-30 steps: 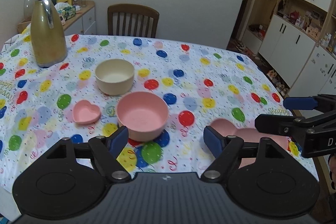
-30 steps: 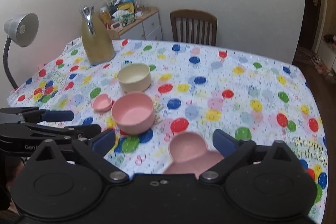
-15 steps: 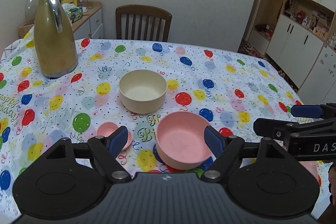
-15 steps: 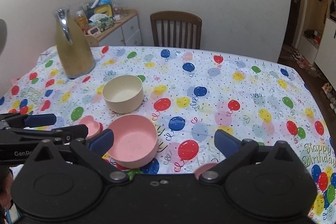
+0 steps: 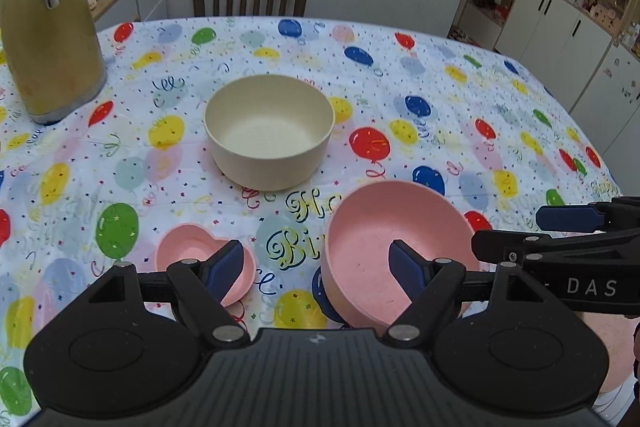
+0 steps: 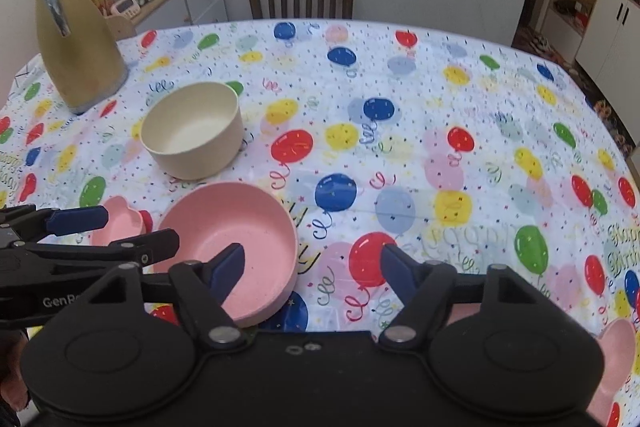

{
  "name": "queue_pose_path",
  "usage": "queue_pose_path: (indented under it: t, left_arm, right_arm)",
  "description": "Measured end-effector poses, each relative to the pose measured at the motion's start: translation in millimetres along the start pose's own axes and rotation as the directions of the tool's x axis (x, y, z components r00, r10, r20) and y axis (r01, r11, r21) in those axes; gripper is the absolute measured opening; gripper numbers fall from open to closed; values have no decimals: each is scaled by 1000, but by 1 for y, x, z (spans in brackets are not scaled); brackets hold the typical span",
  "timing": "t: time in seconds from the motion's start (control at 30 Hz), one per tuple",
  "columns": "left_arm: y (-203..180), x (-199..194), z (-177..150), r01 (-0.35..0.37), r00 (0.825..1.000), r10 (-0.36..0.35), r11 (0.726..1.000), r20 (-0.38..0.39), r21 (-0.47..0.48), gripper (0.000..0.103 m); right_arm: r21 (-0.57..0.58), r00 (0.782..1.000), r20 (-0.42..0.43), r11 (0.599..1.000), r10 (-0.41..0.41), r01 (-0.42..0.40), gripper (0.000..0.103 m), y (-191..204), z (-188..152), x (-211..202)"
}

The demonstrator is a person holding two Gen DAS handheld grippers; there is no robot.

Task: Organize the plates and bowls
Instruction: 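Move both grippers to the rim of the pink bowl, then close both grippers on the pink bowl rim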

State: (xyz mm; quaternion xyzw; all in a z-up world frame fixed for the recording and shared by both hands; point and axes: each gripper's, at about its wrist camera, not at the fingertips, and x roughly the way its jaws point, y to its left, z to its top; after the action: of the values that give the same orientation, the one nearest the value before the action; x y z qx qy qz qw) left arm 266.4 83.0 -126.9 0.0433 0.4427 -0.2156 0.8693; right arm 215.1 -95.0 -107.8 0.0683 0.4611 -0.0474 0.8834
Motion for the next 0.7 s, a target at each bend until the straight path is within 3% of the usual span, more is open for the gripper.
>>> queue_pose_path:
  t: [0.2, 0.4, 0.47, 0.7]
  left_arm:
    - [-2, 16, 1, -4, 999, 4, 1000, -33, 8, 77]
    - [-5, 23, 2, 31, 997, -31, 1000, -67, -2, 56]
    - [-8, 25, 1, 49, 996, -49, 999, -80, -1, 38]
    - [-12, 27, 0, 37, 994, -38, 999, -101, -10, 20]
  right_arm:
    - [-5, 999, -48, 1000, -9, 8, 50, 4, -2, 17]
    - [12, 997, -76, 1000, 7, -6, 33, 5, -2, 26]
    - [16, 997, -80, 1000, 16, -15, 28, 6, -2, 26]
    - [11, 995, -94, 999, 42, -41, 13, 8, -1, 27]
